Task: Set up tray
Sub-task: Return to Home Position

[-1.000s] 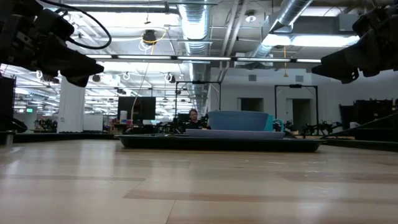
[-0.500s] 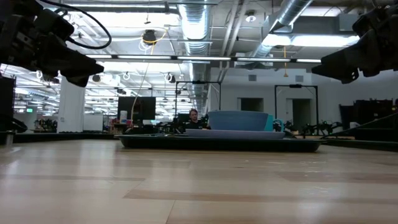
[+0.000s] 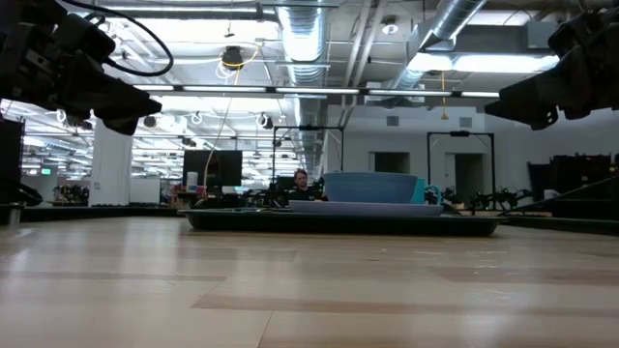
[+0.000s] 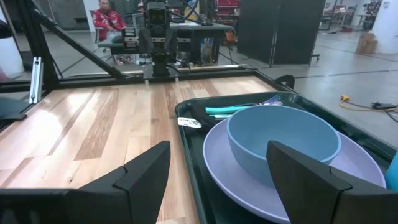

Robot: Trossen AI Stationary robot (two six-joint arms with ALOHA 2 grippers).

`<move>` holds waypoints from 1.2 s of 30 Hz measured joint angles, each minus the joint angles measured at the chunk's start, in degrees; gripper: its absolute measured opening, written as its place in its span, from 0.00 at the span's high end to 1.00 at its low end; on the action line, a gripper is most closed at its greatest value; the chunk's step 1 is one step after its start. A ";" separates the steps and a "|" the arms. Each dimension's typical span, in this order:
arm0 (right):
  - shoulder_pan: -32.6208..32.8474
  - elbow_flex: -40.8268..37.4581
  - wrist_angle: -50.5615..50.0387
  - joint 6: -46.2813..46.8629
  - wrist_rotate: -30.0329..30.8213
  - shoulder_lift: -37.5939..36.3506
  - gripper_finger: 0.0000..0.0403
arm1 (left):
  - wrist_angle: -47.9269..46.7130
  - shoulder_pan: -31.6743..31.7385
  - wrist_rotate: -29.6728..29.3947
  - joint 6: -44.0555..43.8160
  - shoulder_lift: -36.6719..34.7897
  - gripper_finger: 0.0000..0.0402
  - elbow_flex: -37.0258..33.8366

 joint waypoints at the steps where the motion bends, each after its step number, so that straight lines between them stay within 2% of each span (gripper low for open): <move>1: 0.00 0.00 0.00 0.00 0.00 0.00 0.35 | 0.00 0.01 0.00 0.16 0.00 0.70 0.00; 36: 0.01 0.00 0.00 0.01 0.00 0.00 0.35 | 0.00 0.02 0.00 -0.45 0.00 0.70 0.00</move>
